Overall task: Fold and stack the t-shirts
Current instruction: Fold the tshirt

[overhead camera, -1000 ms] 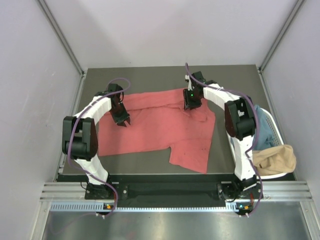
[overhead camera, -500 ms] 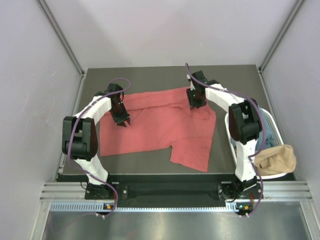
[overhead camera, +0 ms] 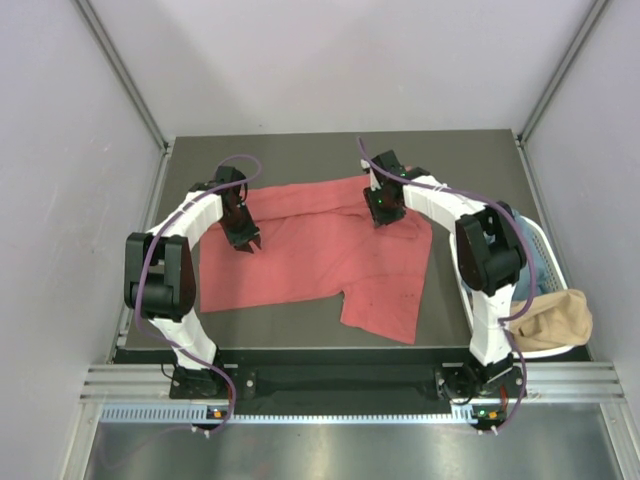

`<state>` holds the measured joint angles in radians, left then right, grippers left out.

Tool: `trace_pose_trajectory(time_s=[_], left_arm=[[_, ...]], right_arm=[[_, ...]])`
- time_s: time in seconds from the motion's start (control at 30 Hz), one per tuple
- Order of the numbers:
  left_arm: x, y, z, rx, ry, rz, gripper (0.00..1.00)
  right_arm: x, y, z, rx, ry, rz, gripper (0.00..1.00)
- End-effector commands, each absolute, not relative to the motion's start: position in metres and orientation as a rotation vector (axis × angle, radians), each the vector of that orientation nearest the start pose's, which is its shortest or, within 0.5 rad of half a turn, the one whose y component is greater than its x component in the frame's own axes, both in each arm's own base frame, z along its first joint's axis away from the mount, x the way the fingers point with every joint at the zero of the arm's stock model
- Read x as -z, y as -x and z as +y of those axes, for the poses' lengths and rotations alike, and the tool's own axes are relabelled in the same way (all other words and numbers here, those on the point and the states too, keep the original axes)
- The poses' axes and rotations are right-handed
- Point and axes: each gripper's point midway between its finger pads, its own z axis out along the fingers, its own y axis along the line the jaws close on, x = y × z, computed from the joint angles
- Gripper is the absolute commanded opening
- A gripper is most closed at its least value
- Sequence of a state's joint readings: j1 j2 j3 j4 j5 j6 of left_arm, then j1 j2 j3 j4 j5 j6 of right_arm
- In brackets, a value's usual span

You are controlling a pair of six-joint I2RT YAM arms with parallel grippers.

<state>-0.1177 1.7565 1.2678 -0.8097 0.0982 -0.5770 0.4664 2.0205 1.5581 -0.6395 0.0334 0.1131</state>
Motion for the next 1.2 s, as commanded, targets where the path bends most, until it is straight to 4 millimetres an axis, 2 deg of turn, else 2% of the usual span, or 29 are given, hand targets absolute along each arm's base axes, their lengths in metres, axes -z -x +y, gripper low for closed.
trace_pose_trajectory(time_s=[0.0,0.27,0.3,0.33,0.43,0.57,0.7,0.77,0.8,0.83,0.87,0.9,0.93,1.0,1.07,1.1,1.13,1.17], left_arm=[[-0.08,-0.346,-0.081,0.296,0.619,2.795,0.31],[-0.08,-0.346,-0.08,0.289,0.621,2.792,0.31],[-0.08,-0.346,-0.08,0.288,0.623,2.788,0.31],[-0.08,-0.346,-0.08,0.288,0.623,2.79,0.31],[-0.08,-0.347,-0.079,0.285,0.623,2.786,0.31],[-0.079,-0.346,-0.079,0.282,0.631,2.788,0.31],[-0.076,-0.346,-0.081,0.292,0.639,2.792,0.31],[-0.075,-0.346,-0.081,0.298,0.643,2.791,0.31],[-0.073,-0.344,-0.081,0.295,0.642,2.797,0.31],[-0.074,-0.344,-0.082,0.298,0.646,2.795,0.31],[-0.073,-0.344,-0.081,0.297,0.644,2.797,0.31],[-0.073,-0.342,-0.081,0.298,0.643,2.801,0.31],[-0.072,-0.341,-0.08,0.288,0.643,2.802,0.31],[-0.071,-0.337,-0.079,0.283,0.64,2.807,0.31],[-0.069,-0.332,-0.078,0.273,0.641,2.815,0.31],[-0.068,-0.33,-0.077,0.269,0.636,2.819,0.31],[-0.069,-0.328,-0.077,0.268,0.636,2.82,0.31],[-0.068,-0.327,-0.076,0.26,0.636,2.824,0.31]], right_arm=[[-0.054,-0.42,0.211,-0.142,0.48,2.609,0.36],[-0.037,-0.42,0.211,-0.126,0.474,2.629,0.29],[-0.038,-0.422,0.212,-0.124,0.47,2.625,0.28],[-0.037,-0.422,0.21,-0.108,0.471,2.632,0.22],[-0.048,-0.426,0.21,-0.103,0.443,2.617,0.1],[-0.07,-0.429,0.208,-0.107,0.398,2.604,0.0],[-0.092,-0.443,0.212,-0.227,0.296,2.584,0.0],[-0.087,-0.45,0.211,-0.3,0.279,2.605,0.0],[-0.093,-0.458,0.212,-0.317,0.269,2.594,0.0],[-0.084,-0.465,0.207,-0.335,0.252,2.609,0.0],[-0.083,-0.473,0.203,-0.344,0.234,2.605,0.0],[-0.091,-0.488,0.196,-0.354,0.205,2.571,0.01],[-0.084,-0.496,0.191,-0.345,0.19,2.57,0.01],[-0.089,-0.515,0.185,-0.346,0.184,2.52,0.06],[-0.08,-0.531,0.175,-0.344,0.15,2.515,0.19],[-0.092,-0.545,0.171,-0.352,0.13,2.483,0.23],[-0.08,-0.54,0.169,-0.345,0.125,2.536,0.29],[-0.085,-0.541,0.169,-0.339,0.136,2.539,0.3]])
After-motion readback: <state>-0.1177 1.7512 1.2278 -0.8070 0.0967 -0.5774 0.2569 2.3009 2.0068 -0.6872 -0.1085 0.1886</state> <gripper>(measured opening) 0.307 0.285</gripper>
